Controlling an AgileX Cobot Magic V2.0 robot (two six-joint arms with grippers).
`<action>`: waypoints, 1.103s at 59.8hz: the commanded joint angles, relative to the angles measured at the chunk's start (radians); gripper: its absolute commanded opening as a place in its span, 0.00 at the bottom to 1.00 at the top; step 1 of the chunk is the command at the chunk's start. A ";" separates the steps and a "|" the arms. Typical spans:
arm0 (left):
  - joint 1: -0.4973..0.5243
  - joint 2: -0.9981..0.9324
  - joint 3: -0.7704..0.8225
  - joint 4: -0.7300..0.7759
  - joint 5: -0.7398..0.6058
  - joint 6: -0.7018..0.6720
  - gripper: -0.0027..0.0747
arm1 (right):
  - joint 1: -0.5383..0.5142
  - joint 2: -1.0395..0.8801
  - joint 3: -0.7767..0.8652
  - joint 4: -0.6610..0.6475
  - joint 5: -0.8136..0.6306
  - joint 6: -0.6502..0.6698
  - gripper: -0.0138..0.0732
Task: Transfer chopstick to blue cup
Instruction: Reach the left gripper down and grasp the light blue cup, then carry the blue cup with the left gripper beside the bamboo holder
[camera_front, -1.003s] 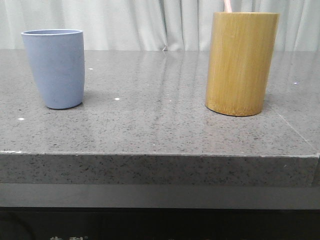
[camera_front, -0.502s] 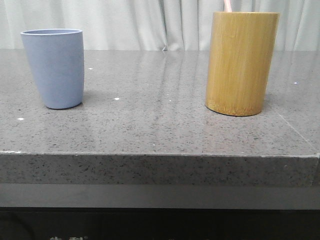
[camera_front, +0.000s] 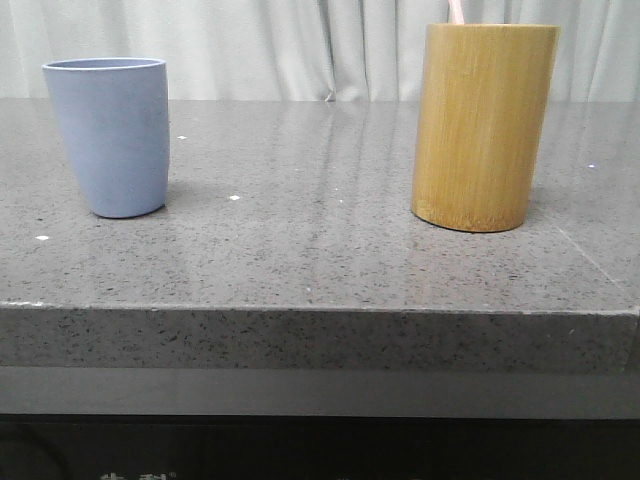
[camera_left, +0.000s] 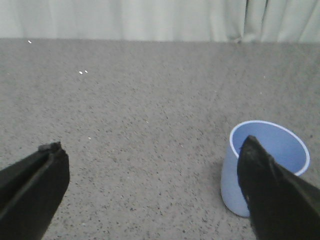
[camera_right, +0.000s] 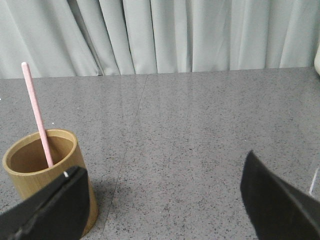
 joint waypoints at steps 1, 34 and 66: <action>-0.043 0.109 -0.172 0.005 0.079 0.013 0.90 | -0.007 0.013 -0.038 0.006 -0.073 -0.004 0.88; -0.184 0.700 -0.719 0.010 0.550 0.013 0.90 | -0.005 0.013 -0.038 0.005 -0.075 -0.004 0.88; -0.187 0.792 -0.755 0.012 0.586 0.013 0.11 | -0.003 0.013 -0.038 0.005 -0.075 -0.004 0.88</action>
